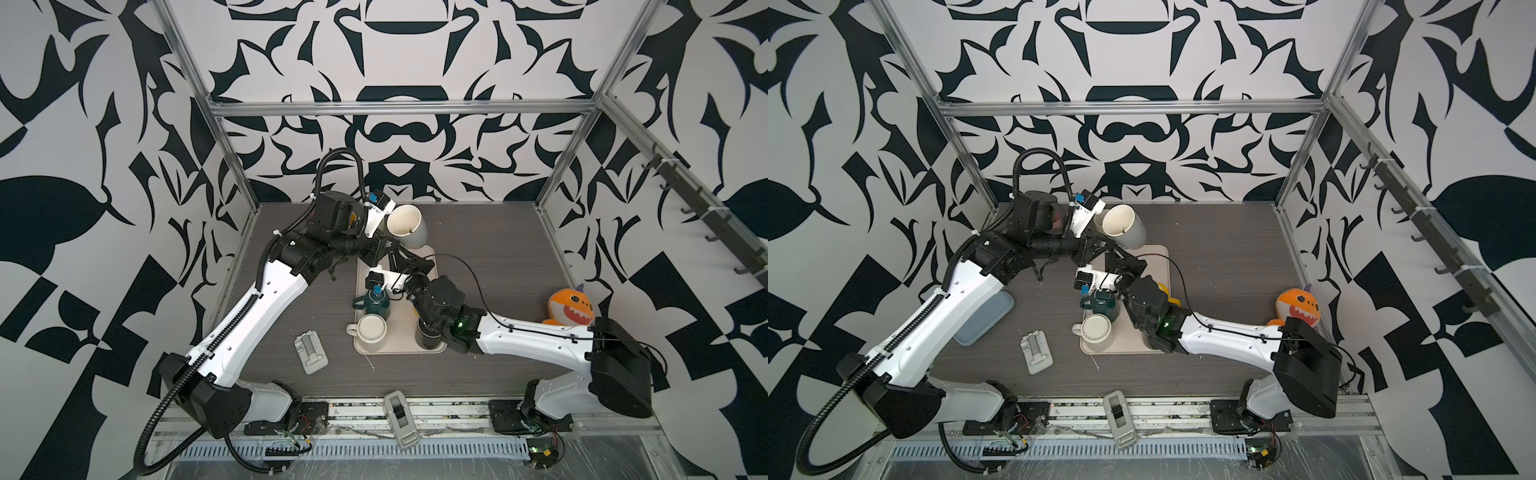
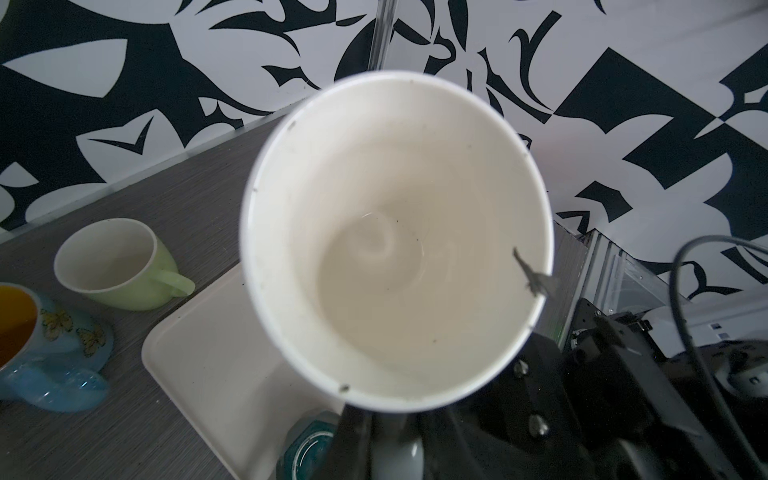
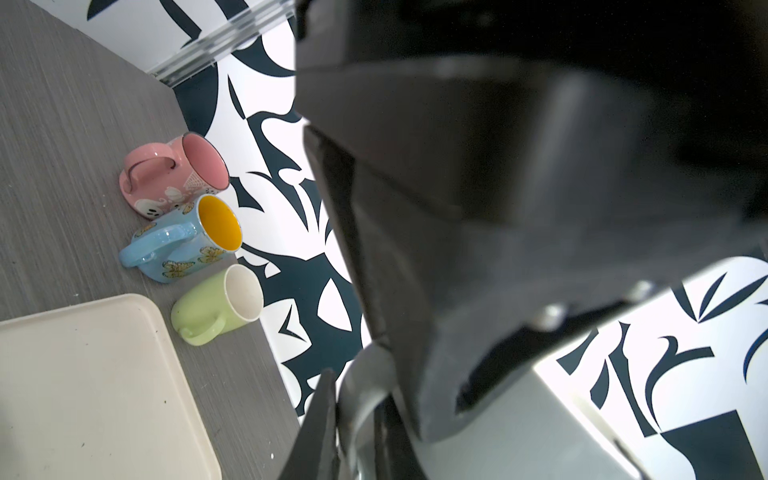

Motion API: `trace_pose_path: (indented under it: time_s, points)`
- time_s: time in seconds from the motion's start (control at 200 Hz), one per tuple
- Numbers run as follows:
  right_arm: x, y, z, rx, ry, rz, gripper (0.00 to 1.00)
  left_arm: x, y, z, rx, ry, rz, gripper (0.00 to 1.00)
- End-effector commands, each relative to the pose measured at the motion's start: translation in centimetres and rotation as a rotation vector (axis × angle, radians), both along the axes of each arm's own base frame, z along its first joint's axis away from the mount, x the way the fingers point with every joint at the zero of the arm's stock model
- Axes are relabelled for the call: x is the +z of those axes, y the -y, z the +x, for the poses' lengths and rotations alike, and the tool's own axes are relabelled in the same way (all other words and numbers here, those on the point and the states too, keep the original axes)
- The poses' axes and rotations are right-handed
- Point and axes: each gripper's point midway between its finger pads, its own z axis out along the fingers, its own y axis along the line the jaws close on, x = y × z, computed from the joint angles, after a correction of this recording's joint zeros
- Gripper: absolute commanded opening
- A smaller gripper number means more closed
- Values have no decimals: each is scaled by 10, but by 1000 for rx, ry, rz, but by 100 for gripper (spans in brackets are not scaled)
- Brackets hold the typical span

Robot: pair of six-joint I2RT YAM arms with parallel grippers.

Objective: Turn the mug right side up
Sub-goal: 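Close the left gripper on the upright white mug held by the right gripper, then open and withdraw the right gripper while the left gripper carries the white mug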

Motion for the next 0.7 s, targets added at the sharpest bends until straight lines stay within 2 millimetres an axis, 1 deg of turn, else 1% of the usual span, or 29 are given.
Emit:
trace_pose_path:
  time_s: [0.0, 0.095, 0.23, 0.485, 0.575, 0.695]
  points:
    - [88, 36, -15, -12, 96, 347, 22, -8, 3, 10, 37, 0, 4, 0]
    - [85, 44, -16, -28, 83, 353, 28, -6, 3, 16, 63, 17, 0, 0]
    - [78, 55, -18, -49, 46, 364, 33, -5, 4, 29, 102, 33, -2, 0]
    - [62, 85, -25, -95, -34, 428, 33, -6, 13, 55, 150, 47, 2, 0]
    - [57, 95, -28, -102, -70, 479, 34, -4, 17, 69, 181, 63, -9, 0]
    - [48, 104, -31, -103, -145, 535, 36, -7, 20, 95, 257, 69, -1, 0]
